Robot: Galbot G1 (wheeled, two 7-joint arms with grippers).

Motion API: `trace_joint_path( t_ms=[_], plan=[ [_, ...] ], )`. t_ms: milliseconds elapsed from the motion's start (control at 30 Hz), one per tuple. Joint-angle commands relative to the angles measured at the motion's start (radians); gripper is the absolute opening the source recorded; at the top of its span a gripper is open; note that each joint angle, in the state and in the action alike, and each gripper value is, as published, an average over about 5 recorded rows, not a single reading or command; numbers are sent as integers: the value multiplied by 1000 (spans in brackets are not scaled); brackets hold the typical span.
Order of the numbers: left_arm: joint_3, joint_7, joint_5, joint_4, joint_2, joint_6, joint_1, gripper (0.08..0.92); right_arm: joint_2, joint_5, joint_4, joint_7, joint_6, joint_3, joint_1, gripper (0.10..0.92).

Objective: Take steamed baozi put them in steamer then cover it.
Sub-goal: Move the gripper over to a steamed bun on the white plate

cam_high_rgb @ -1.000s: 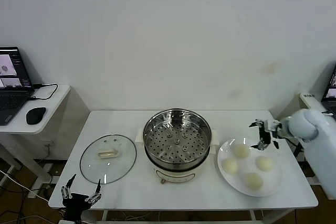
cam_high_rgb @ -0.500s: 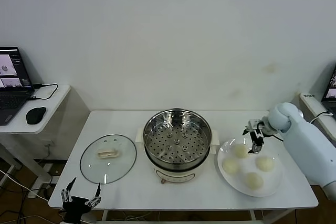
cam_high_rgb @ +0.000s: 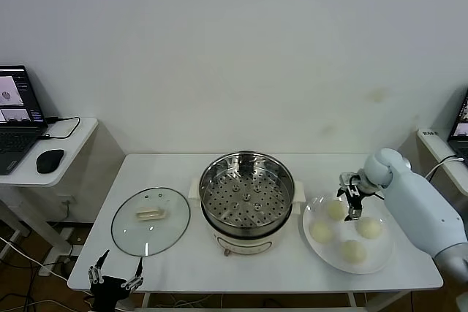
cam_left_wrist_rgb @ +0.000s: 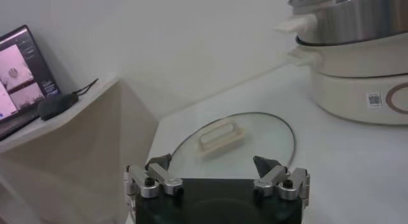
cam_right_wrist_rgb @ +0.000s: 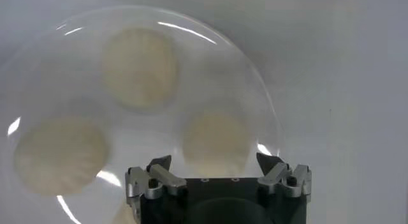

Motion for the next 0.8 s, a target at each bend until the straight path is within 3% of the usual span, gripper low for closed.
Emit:
trace_joint_path(
  t_ms=[33,500,800],
  plan=[
    [0,0,0,2,0,-1,1,823,16,-9,-36,16,-1,-10,7,823],
    [2,-2,1,7,-7,-2,-1,823,28,-6,-47,50,-7,-11,-1,817],
    [7,-3,4,7,-10,-2,1,823,17,18,-36,49,-11,-8,0,618]
  ],
)
